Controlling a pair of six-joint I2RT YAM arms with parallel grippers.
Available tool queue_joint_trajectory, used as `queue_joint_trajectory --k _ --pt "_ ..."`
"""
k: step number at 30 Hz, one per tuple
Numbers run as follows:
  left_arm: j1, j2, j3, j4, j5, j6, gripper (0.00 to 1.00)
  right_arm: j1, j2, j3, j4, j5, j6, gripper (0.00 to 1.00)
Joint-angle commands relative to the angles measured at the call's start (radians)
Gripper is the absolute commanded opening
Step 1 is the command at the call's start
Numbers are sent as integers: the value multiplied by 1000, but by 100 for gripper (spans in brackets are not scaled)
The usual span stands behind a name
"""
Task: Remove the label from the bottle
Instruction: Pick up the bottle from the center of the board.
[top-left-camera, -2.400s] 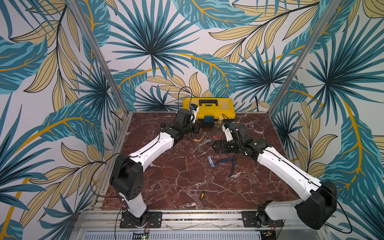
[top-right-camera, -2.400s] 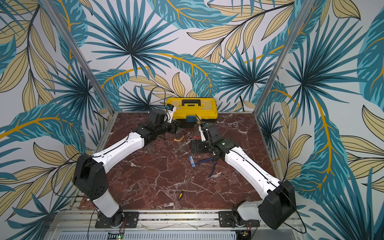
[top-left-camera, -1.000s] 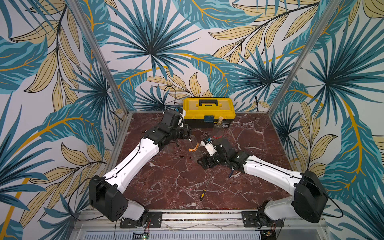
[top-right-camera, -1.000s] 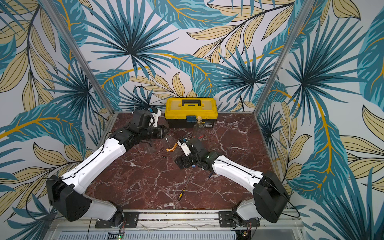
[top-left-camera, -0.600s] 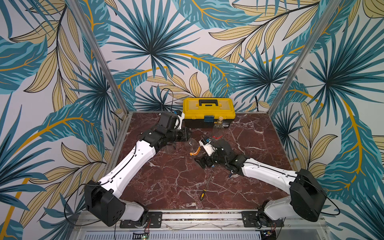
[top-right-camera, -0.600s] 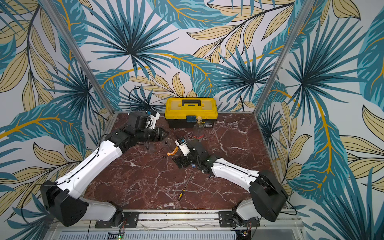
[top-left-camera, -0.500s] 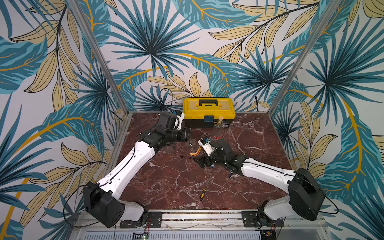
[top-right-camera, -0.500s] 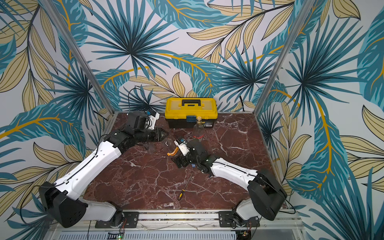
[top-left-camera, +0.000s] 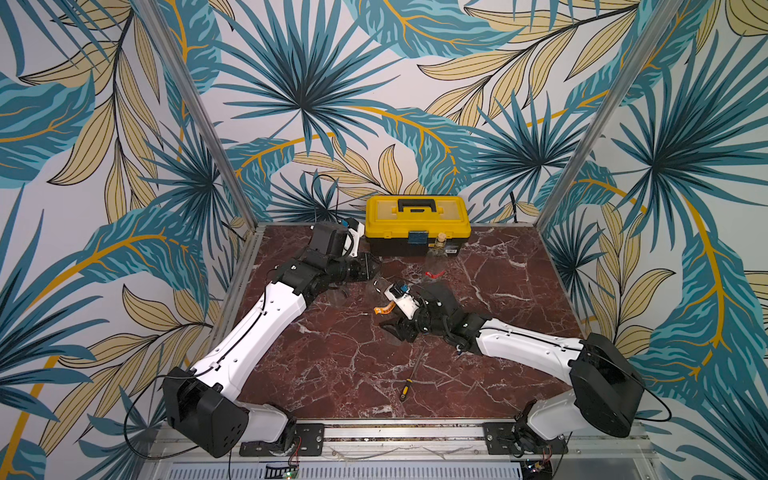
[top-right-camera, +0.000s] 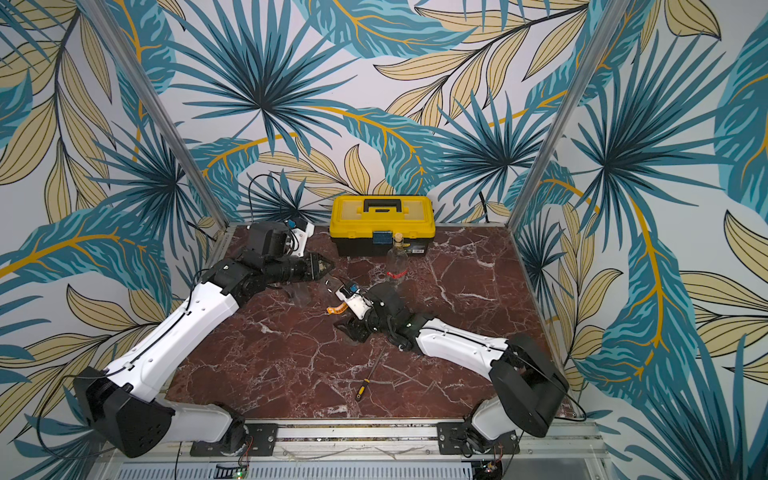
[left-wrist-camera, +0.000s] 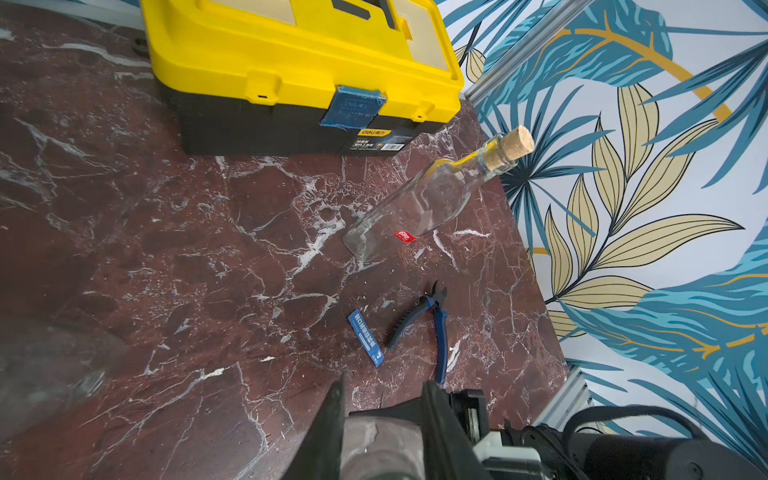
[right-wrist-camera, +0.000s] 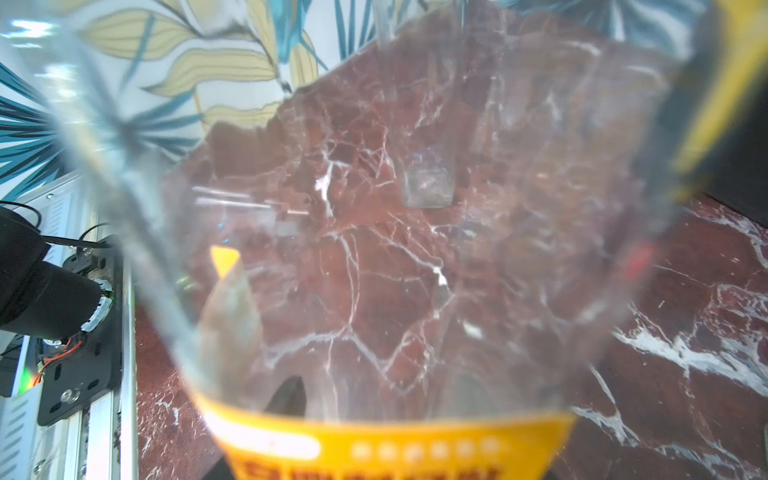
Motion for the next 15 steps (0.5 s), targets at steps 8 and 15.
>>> queue_joint_trajectory --k 8,15 --pt "9 -41 34 29 93 35 29 -24 -71 10 -84 -67 89 0" --pt "47 -95 -16 125 192 72 62 -32 -100 78 -211 -227 79 0"
